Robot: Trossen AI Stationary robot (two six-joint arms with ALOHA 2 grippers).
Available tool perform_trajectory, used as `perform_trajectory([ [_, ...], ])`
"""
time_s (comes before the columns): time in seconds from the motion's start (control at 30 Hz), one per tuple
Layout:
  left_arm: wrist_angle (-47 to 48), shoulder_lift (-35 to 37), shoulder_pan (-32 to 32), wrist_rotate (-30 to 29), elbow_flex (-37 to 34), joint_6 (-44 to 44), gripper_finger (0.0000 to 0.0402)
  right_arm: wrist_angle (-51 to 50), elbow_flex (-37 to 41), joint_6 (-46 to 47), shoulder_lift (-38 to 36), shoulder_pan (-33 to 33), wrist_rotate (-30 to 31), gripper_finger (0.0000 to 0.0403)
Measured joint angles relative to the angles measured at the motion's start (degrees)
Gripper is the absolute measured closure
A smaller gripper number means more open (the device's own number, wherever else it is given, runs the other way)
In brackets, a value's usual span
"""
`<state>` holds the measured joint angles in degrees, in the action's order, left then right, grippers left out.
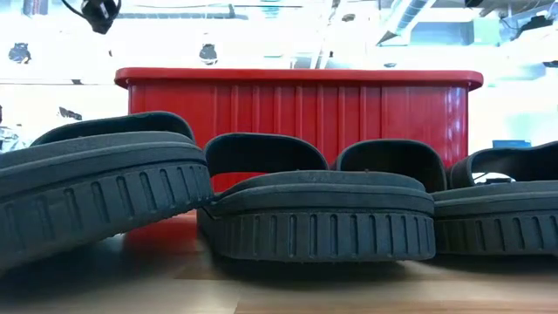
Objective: Pick and place slides into bin
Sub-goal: Put the green slide into the red bin
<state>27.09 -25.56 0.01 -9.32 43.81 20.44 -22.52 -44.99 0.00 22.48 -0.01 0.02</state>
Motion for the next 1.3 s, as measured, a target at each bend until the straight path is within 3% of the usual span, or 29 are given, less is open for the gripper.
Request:
perform_trajectory([
  [0.1,-0.7,-0.1,0.0,-4.9,0.0,-0.1,0.0401,0.0,0.0,0.0,0.0,0.0,0.0,0.0403],
  [0.23,-2.9,0.0,0.0,-11.0,0.0,7.8,0.0401,1.5,0.0,0.0,0.0,0.0,0.0,0.0403],
  [0.43,-2.6,0.2,0.0,-22.1,0.0,14.7,0.0401,6.9,0.0,17.9,0.4,-0.1,0.1,0.0403],
  [0.53,-2.6,-0.1,0.0,-19.7,0.0,19.4,0.0401,9.9,0.0,21.6,0.6,-0.1,0.3,0.0403],
  [0.6,-2.2,-0.4,0.0,-18.2,0.0,17.5,0.0401,9.7,0.0,22.0,0.8,-0.1,0.3,0.0403],
  [0.7,-1.3,-1.0,0.1,-22.8,0.0,13.1,0.0401,9.6,0.0,22.1,0.7,-0.1,0.5,0.0403],
  [0.8,-1.1,-1.4,0.1,-22.0,0.0,15.7,0.0401,10.6,0.0,21.1,0.9,-0.1,0.5,0.0403],
  [0.9,0.6,-1.9,0.1,-23.2,0.0,16.7,0.0401,10.8,0.0,18.5,1.6,-0.1,4.9,0.0403],
  [0.97,2.3,-1.9,0.1,-24.5,0.0,18.2,0.0401,10.7,0.0,22.3,1.7,-0.1,6.5,0.0403],
  [1.07,6.1,-1.7,0.1,-23.5,0.0,23.8,0.0401,11.1,0.0,23.8,2.9,-0.1,6.2,0.0403],
  [1.17,8.5,-1.9,0.1,-15.5,0.0,28.7,0.0401,13.5,0.0,23.8,5.4,-0.1,6.0,0.0403],
  [1.3,7.9,-3.3,0.0,-3.2,0.0,21.7,0.0401,19.8,0.0,23.7,9.9,0.0,0.7,0.0403],
])
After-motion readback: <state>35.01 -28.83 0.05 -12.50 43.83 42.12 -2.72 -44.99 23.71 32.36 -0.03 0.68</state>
